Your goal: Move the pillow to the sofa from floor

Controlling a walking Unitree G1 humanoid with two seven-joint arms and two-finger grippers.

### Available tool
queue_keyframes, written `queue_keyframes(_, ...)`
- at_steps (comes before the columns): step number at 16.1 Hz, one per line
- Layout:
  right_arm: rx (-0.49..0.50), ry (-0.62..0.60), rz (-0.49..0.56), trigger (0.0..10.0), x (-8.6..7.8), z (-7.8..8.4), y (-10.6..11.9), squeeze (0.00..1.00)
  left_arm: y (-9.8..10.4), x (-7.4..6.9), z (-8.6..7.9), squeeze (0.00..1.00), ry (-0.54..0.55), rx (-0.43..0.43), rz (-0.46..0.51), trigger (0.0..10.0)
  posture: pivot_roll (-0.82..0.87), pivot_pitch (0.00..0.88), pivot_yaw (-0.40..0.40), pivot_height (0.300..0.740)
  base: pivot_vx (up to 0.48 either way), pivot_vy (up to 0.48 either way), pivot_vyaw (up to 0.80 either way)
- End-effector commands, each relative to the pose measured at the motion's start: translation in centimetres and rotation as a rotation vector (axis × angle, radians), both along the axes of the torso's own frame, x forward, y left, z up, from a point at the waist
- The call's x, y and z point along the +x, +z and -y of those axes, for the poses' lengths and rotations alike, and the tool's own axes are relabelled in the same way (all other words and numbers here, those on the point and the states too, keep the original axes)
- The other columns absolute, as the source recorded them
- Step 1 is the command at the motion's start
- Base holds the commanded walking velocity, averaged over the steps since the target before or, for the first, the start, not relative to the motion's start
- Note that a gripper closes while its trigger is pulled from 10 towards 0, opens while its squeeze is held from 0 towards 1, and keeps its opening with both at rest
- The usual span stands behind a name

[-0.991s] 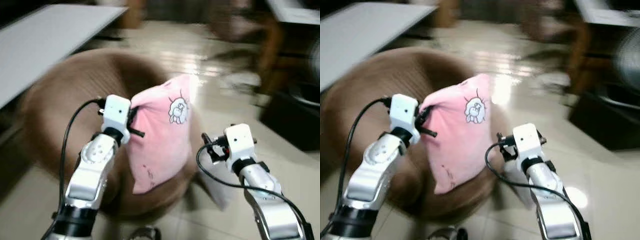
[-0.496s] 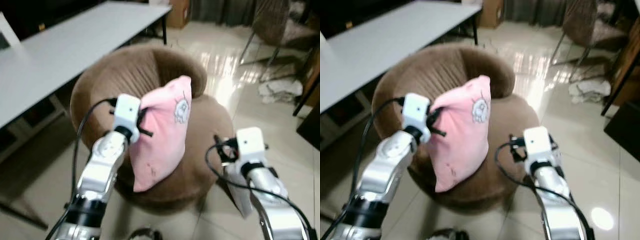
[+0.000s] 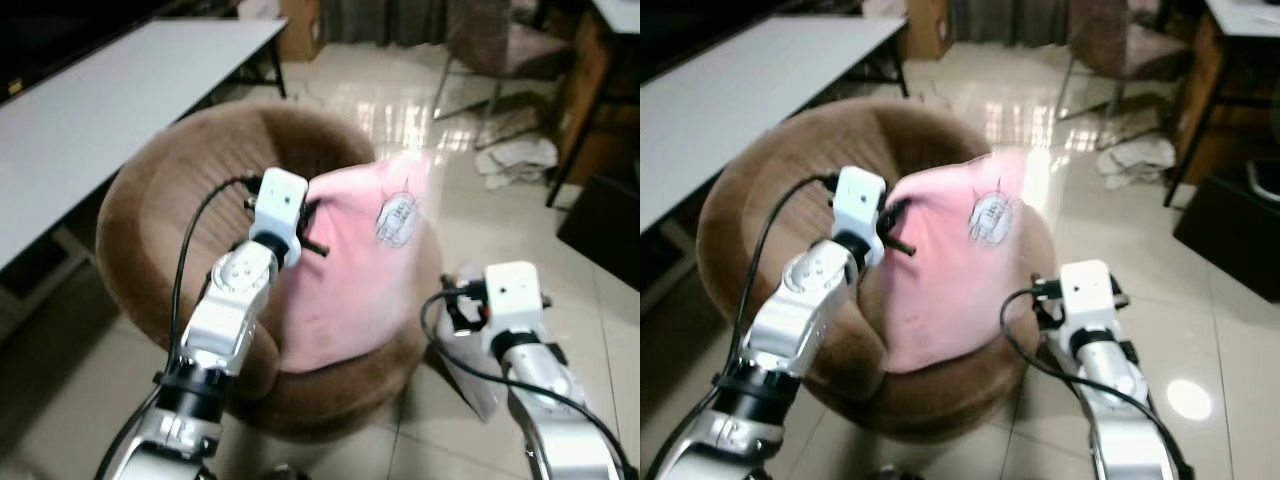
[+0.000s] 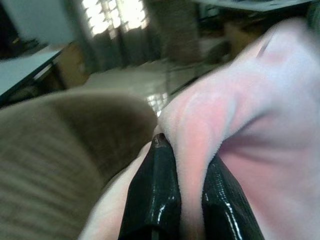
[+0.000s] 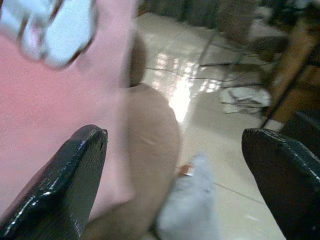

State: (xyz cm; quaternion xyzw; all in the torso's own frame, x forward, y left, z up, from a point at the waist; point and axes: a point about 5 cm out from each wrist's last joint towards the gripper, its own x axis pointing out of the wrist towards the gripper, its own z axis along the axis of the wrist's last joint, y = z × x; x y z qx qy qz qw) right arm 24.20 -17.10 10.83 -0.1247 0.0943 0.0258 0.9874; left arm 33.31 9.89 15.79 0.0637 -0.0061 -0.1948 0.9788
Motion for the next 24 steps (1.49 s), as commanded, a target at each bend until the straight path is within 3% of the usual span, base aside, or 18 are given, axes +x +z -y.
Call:
queue_keyframes(1,-0.007,0.065,0.004,10.0,0.0,-0.8,0.4,0.0,0.4,0.5,-0.9,0.0,0.056,0.004,0.024,10.0,-0.07,0.05,0.119,0.74,0.349,0.0,0.0)
queue_keyframes(3,-0.022,0.11,-0.012,10.0,0.0,-1.1,0.2,0.0,-0.2,1.1,-1.7,0.0,0.141,0.018,-0.015,10.0,-0.07,0.053,0.108,0.74,0.317,0.0,0.8)
queue_keyframes(5,-0.01,0.168,-0.076,10.0,-0.2,-1.3,-0.5,0.0,-2.1,2.0,-2.4,0.0,0.251,0.046,-0.147,10.0,-0.07,0.06,0.102,0.74,0.0,0.0,0.0)
queue_keyframes(7,-0.055,0.304,-0.135,10.0,-1.0,-1.8,-1.2,0.0,-3.8,2.5,-2.8,0.0,0.306,0.035,-0.245,10.0,-0.07,0.067,0.098,0.74,0.0,0.0,0.0)
queue_keyframes(9,-0.065,0.459,-0.193,10.0,-2.2,-2.4,-1.9,0.0,-5.7,2.8,-3.6,0.0,0.383,0.114,-0.337,10.0,-0.07,0.074,0.097,0.74,0.0,0.0,0.0)
queue_keyframes(11,0.006,0.613,-0.263,10.0,-3.2,-3.0,-2.3,0.0,-8.0,2.6,-5.2,0.0,0.5,0.187,-0.481,10.0,-0.08,0.077,0.094,0.74,0.0,0.0,0.0)
queue_keyframes(12,0.025,0.643,-0.272,10.0,-3.3,-3.1,-2.5,0.0,-8.5,2.4,-5.8,0.78,0.534,0.175,-0.512,10.0,-0.08,0.082,0.092,0.74,0.0,0.0,0.0)
queue_keyframes(13,0.044,0.684,-0.289,10.0,-3.2,-3.2,-2.9,0.0,-9.0,2.3,-6.5,1.0,0.581,0.163,-0.552,10.0,-0.08,0.085,0.09,0.74,0.0,0.0,0.0)
queue_keyframes(15,0.033,0.706,-0.311,10.0,-1.9,-3.5,-4.7,0.0,-7.6,3.2,-7.8,1.0,0.649,0.139,-0.456,10.0,-0.09,0.087,0.089,0.74,0.0,0.0,0.0)
queue_keyframes(19,0.018,0.658,-0.334,10.0,0.6,-5.3,-7.9,0.0,-4.2,4.8,-8.9,1.0,0.684,0.145,-0.282,10.0,-0.08,0.086,0.086,0.74,0.0,0.0,0.0)
queue_keyframes(21,0.013,0.643,-0.303,10.0,1.2,-6.9,-8.6,0.0,-1.7,5.5,-10.0,1.0,0.768,0.139,-0.122,10.0,-0.08,0.086,0.086,0.74,0.0,0.0,0.0)
queue_keyframes(22,0.008,0.635,-0.279,10.0,1.1,-7.4,-8.8,0.0,-0.7,5.7,-10.1,1.0,0.784,0.085,-0.053,10.0,-0.08,0.086,0.086,0.74,0.0,0.0,0.0)
queue_keyframes(23,0.005,0.62,-0.25,10.0,1.0,-7.6,-8.8,0.0,0.4,5.6,-10.5,0.56,0.828,0.075,0.036,10.0,-0.08,0.08,0.091,0.74,0.0,0.0,0.0)
queue_keyframes(24,-0.068,0.488,-0.112,10.0,0.9,-6.2,-8.2,0.0,0.5,5.3,-10.1,0.0,0.726,-0.043,0.062,10.0,-0.09,0.069,0.095,0.74,0.0,0.0,0.0)
